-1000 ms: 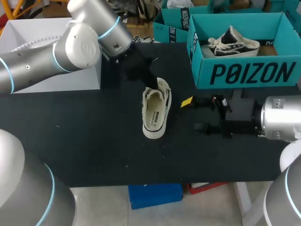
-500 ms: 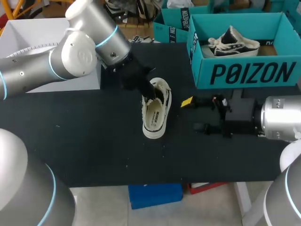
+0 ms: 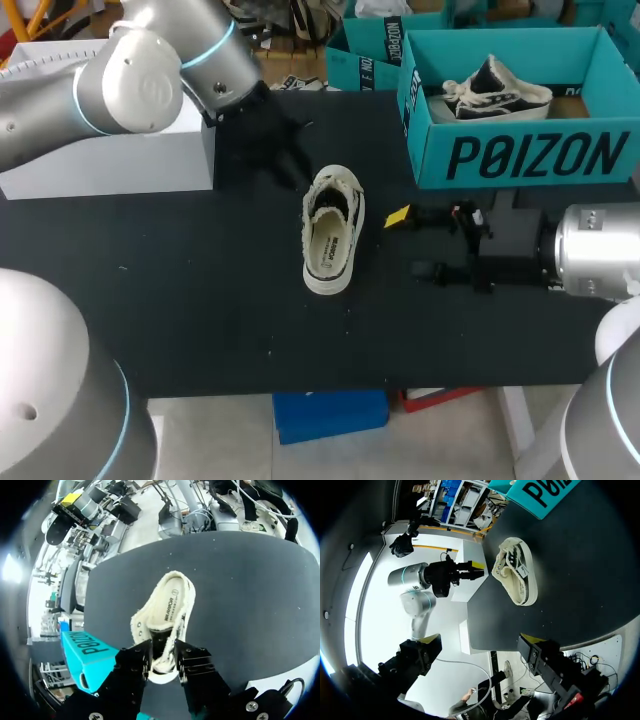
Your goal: Take the shoe out of the shoebox, open the shoe tongue, remove and reinsert the insole, then place the shoe into the shoebox
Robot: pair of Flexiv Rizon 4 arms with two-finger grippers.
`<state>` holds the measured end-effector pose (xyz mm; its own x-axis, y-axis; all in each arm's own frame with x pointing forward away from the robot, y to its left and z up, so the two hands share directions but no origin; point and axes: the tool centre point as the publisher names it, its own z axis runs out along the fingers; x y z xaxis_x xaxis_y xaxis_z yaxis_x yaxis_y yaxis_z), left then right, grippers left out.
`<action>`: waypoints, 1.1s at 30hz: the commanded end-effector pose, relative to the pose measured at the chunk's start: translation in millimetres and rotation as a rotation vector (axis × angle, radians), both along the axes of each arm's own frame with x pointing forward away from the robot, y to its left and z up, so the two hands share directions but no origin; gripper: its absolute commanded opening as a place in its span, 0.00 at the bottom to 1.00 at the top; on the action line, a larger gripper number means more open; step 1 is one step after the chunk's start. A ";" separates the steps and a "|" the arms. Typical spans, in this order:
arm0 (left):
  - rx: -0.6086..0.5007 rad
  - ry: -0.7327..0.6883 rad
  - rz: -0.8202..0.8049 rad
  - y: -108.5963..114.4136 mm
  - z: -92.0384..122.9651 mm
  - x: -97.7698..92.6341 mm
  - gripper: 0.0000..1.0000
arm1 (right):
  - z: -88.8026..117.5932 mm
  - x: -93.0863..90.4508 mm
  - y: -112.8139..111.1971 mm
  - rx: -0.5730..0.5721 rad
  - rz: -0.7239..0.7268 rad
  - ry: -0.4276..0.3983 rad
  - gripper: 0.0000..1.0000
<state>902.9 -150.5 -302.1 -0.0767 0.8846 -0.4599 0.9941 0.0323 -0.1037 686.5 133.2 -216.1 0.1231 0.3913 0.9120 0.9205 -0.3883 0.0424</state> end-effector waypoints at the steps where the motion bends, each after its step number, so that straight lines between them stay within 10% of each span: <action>1: 0.041 0.001 -0.005 17.5 9.8 -3.2 0.30 | 0.0 0.4 0.7 -0.001 -0.001 0.000 1.00; 33: 0.226 -0.042 -0.133 -2.0 -51.3 -7.0 0.37 | 0.0 0.4 0.7 -0.001 -0.001 0.000 1.00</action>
<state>893.2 -147.2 -348.8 0.0572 0.9628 -0.2641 0.9948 -0.0773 -0.0664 686.5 133.2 -216.2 0.1231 0.3913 0.9120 0.9205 -0.3884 0.0424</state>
